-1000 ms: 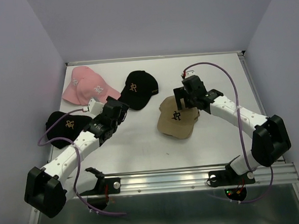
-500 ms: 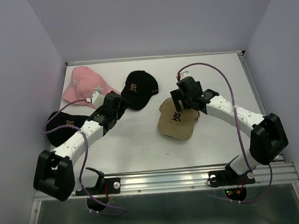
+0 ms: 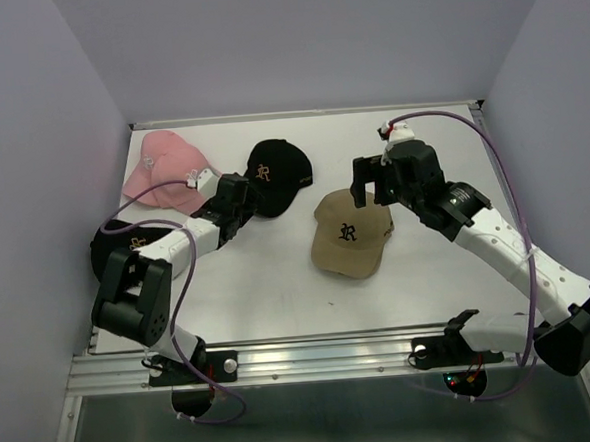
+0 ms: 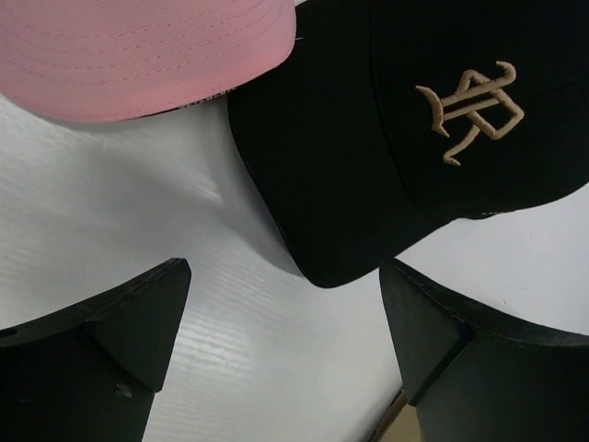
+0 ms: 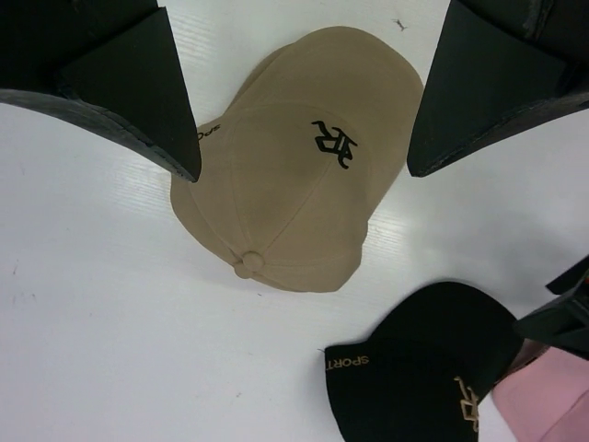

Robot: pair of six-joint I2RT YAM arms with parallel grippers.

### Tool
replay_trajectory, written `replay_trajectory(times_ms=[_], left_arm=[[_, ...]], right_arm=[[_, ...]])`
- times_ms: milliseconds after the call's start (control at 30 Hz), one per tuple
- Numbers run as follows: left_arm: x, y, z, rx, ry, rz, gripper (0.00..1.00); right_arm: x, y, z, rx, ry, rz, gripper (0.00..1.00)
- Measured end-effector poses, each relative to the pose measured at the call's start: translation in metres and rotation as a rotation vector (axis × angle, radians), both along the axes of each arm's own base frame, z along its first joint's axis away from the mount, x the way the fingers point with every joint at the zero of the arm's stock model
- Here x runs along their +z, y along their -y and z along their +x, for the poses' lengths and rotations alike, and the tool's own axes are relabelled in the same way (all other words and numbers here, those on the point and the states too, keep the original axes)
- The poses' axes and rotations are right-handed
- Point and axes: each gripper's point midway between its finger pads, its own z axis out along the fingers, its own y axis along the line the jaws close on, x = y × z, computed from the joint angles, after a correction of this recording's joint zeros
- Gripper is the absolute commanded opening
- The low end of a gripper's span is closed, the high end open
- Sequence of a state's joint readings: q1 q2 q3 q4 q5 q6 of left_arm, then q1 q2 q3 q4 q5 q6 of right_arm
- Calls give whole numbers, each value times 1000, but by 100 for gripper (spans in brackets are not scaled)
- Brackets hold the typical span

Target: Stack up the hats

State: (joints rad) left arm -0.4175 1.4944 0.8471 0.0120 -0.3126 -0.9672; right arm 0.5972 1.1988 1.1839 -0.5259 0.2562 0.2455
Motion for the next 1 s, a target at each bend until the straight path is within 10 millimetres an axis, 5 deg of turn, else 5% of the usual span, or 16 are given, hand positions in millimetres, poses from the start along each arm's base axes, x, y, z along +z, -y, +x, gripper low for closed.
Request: replay_trajectory(times_ms=[433, 700, 833, 1000], left_arm=[[-20, 3, 51, -34, 112, -101, 79], [-43, 7, 64, -64, 133, -196, 70], [-42, 9, 68, -73, 156, -233, 56], [-30, 14, 72, -62, 228, -320, 18]], right_arm=[[-1, -6, -6, 30, -14, 35, 100], [7, -2, -10, 25, 9, 45, 100], [10, 1, -11, 19, 21, 45, 100], [11, 2, -11, 15, 23, 42, 100]])
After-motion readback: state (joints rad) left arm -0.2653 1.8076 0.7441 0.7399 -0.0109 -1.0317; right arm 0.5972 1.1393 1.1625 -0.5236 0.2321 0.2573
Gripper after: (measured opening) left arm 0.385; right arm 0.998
